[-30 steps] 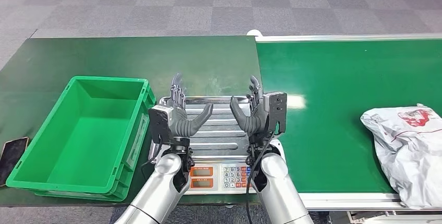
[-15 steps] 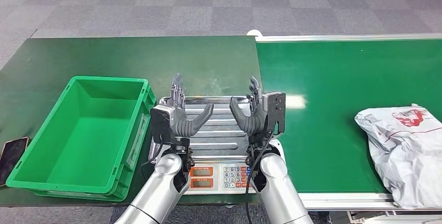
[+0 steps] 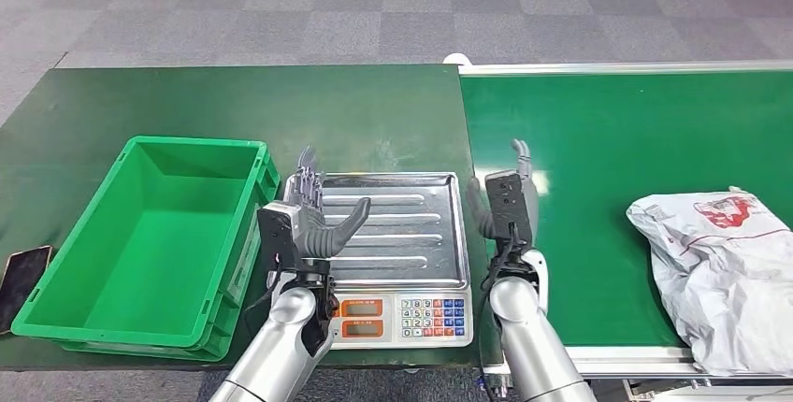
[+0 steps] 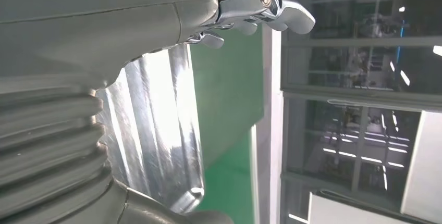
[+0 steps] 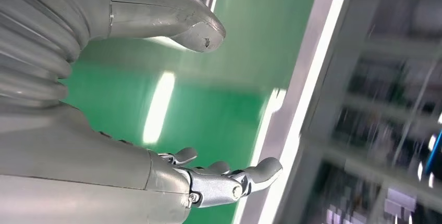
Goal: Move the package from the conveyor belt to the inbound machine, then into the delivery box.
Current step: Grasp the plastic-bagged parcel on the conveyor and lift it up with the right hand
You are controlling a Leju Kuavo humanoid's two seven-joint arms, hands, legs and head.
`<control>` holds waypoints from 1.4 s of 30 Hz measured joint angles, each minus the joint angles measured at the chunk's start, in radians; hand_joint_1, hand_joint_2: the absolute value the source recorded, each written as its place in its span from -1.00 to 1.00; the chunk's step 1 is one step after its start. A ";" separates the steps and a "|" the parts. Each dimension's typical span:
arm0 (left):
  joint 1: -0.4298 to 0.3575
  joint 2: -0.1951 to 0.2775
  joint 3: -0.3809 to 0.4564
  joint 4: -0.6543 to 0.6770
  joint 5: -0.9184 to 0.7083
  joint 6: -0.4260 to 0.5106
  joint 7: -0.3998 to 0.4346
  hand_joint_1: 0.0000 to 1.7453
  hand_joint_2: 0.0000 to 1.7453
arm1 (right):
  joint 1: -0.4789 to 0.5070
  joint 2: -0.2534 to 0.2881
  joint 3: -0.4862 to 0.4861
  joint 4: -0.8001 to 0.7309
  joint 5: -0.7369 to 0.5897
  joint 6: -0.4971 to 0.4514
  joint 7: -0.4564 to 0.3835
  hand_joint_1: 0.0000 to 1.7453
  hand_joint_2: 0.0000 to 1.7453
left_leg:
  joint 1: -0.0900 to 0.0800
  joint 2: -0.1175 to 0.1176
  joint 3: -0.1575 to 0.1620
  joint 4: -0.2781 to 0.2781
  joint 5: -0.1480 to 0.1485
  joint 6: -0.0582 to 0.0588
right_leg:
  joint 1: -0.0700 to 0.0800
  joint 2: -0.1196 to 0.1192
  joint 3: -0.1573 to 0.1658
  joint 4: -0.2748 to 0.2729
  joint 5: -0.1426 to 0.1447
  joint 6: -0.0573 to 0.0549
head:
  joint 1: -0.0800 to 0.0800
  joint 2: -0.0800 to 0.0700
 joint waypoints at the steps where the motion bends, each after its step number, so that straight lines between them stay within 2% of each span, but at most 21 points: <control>1: 0.005 0.004 0.002 -0.002 -0.003 0.002 0.000 -1.00 1.00 | 0.000 -0.017 -0.010 0.005 0.023 -0.028 0.007 -1.00 1.00 | 0.000 0.000 0.000 0.000 0.000 0.000 | 0.000 0.000 0.000 0.000 0.000 0.000 | 0.000 0.000; 4: 0.023 0.017 0.008 -0.012 -0.022 0.004 0.002 -1.00 1.00 | 0.007 -0.062 -0.042 0.014 0.113 -0.106 0.042 -1.00 1.00 | 0.000 0.000 0.000 0.000 0.000 0.000 | 0.000 0.000 0.000 0.000 0.000 0.000 | 0.000 0.000; 7: 0.040 0.031 0.012 -0.025 -0.045 0.003 0.010 -1.00 1.00 | 0.036 -0.090 -0.106 0.005 0.281 -0.150 0.067 -1.00 1.00 | 0.000 0.000 0.000 0.000 0.000 0.000 | 0.000 0.000 0.000 0.000 0.000 0.000 | 0.000 0.000; 12: 0.066 0.047 0.013 -0.041 -0.064 -0.006 0.014 -1.00 1.00 | 0.098 -0.096 -0.292 -0.020 0.536 -0.156 0.040 -1.00 1.00 | 0.000 -0.001 0.000 0.000 -0.001 0.000 | 0.000 -0.001 0.000 0.000 -0.001 0.000 | 0.000 0.000; 16: 0.090 0.056 0.013 -0.055 -0.066 -0.002 0.012 -1.00 1.00 | 0.136 -0.095 -0.414 -0.041 0.646 -0.156 0.059 -1.00 1.00 | 0.000 -0.001 -0.001 0.000 -0.001 0.001 | 0.000 -0.001 0.000 0.000 -0.002 0.000 | 0.000 0.000; 19: 0.114 0.064 0.013 -0.078 -0.063 0.005 0.011 -1.00 1.00 | 0.178 -0.090 -0.470 -0.068 0.667 -0.156 0.105 -1.00 1.00 | 0.000 -0.002 -0.001 0.000 -0.002 0.001 | 0.000 -0.002 0.000 0.000 -0.002 0.001 | 0.000 0.000; 24: 0.160 0.073 0.014 -0.129 -0.055 0.007 0.010 -1.00 1.00 | 0.253 -0.057 -0.565 -0.140 0.659 -0.157 0.083 -1.00 1.00 | 0.000 -0.002 -0.001 0.000 -0.003 0.000 | 0.000 -0.002 0.000 0.000 -0.004 0.001 | 0.000 0.000; 29: 0.182 0.075 0.019 -0.163 -0.055 0.012 0.010 -1.00 1.00 | 0.286 -0.029 -0.623 -0.177 0.662 -0.156 0.082 -1.00 1.00 | 0.000 -0.002 -0.001 0.000 -0.003 0.001 | 0.000 -0.002 0.000 0.000 -0.004 0.001 | 0.000 0.000; 34: 0.192 0.075 0.022 -0.178 -0.055 0.012 0.010 -1.00 1.00 | 0.298 -0.016 -0.648 -0.192 0.662 -0.156 0.083 -1.00 1.00 | 0.000 -0.002 -0.001 0.000 -0.003 0.001 | 0.000 -0.002 0.000 0.000 -0.004 0.001 | 0.000 0.000; 37: 0.198 0.076 0.025 -0.188 -0.063 0.011 0.017 -1.00 1.00 | 0.304 -0.017 -0.652 -0.189 0.641 -0.156 0.110 -1.00 1.00 | 0.000 -0.002 -0.001 0.000 -0.003 0.001 | 0.000 -0.002 0.000 0.000 -0.004 0.001 | 0.000 0.000; 42: 0.212 0.080 0.029 -0.212 -0.079 -0.002 0.035 -1.00 1.00 | 0.306 -0.066 -0.614 -0.111 0.573 -0.156 0.204 -1.00 1.00 | 0.000 -0.002 -0.001 0.000 -0.004 0.001 | 0.000 -0.002 0.000 0.000 -0.004 0.002 | 0.000 0.000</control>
